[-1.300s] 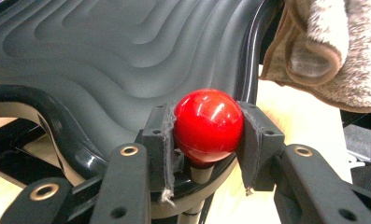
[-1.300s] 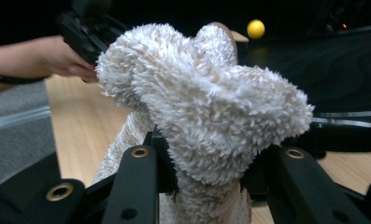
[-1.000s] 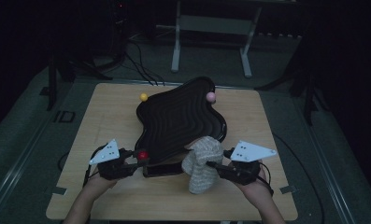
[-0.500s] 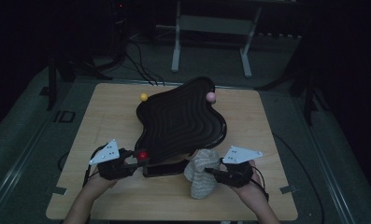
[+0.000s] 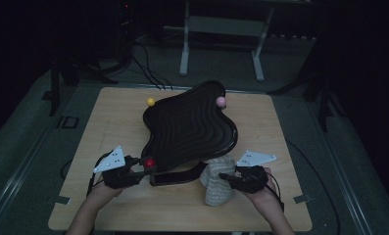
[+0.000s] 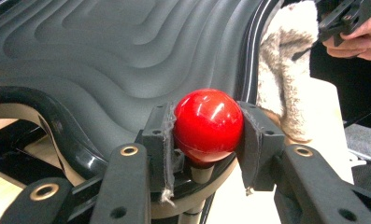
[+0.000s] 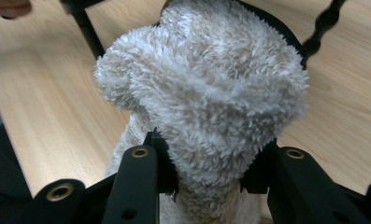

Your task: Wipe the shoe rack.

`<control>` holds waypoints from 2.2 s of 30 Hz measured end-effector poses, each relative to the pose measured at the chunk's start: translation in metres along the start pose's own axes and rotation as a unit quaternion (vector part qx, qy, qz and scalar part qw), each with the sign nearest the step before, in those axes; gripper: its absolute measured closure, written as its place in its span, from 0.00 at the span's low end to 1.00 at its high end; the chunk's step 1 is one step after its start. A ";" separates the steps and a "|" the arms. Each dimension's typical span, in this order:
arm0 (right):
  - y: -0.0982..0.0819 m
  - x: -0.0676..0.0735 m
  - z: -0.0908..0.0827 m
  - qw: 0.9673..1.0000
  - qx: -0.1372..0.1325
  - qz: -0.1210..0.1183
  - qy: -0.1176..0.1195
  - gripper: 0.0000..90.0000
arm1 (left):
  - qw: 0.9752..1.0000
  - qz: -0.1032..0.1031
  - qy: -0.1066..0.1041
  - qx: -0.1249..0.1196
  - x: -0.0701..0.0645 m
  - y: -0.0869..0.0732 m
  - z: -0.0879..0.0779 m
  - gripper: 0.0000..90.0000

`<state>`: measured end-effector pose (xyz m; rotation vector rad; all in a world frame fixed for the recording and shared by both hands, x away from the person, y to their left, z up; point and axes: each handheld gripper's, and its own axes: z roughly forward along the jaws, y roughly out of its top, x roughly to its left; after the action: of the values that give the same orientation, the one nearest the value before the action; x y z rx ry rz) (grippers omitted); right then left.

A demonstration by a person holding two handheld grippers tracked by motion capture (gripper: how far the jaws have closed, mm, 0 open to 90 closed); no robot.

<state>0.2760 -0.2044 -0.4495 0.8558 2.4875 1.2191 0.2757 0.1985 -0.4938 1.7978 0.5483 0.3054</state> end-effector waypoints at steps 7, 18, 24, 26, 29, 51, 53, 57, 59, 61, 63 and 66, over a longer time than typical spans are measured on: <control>0.025 0.019 -0.025 0.997 -0.056 -0.042 0.016 0.72 | 1.000 -0.003 -0.001 -0.001 0.000 0.000 0.000 0.67; 0.035 0.028 -0.030 0.996 -0.047 -0.066 0.030 0.71 | 1.000 -0.006 -0.001 -0.002 0.002 -0.001 -0.003 0.67; 0.036 0.035 -0.032 0.995 -0.047 -0.081 0.040 0.71 | 1.000 -0.006 -0.001 -0.003 0.002 -0.002 -0.003 0.67; 0.037 0.038 -0.034 0.994 -0.054 -0.083 0.043 0.71 | 1.000 -0.006 -0.001 -0.003 0.002 -0.001 -0.003 0.67; 0.040 0.036 -0.039 0.993 -0.082 -0.069 0.051 0.71 | 1.000 -0.006 -0.001 -0.003 0.002 -0.001 -0.003 0.67; 0.039 0.031 -0.020 0.996 -0.074 -0.041 0.017 0.71 | 1.000 -0.003 -0.004 0.001 0.002 -0.001 -0.002 0.67; 0.039 0.033 -0.017 0.997 -0.069 -0.044 0.018 0.71 | 1.000 -0.003 -0.004 0.000 0.002 -0.001 -0.002 0.67; 0.043 0.036 -0.022 0.996 -0.080 -0.048 0.012 0.71 | 1.000 -0.004 -0.006 0.000 0.003 -0.001 -0.002 0.67; 0.042 0.036 -0.019 0.996 -0.081 -0.046 0.009 0.71 | 1.000 -0.004 -0.007 -0.001 0.003 -0.001 -0.002 0.67; 0.040 0.036 -0.014 0.996 -0.076 -0.044 0.012 0.71 | 1.000 -0.003 -0.007 0.000 0.003 -0.001 -0.002 0.67; 0.039 0.037 -0.009 0.997 -0.069 -0.044 0.014 0.71 | 1.000 -0.004 -0.007 -0.001 0.003 -0.001 -0.002 0.67; 0.043 0.041 -0.011 0.996 -0.070 -0.050 0.015 0.70 | 1.000 -0.004 -0.007 0.000 0.003 -0.001 -0.002 0.67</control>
<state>0.2558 -0.1664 -0.4075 0.6740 2.4018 1.3613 0.2770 0.2018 -0.4943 1.7967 0.5466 0.2875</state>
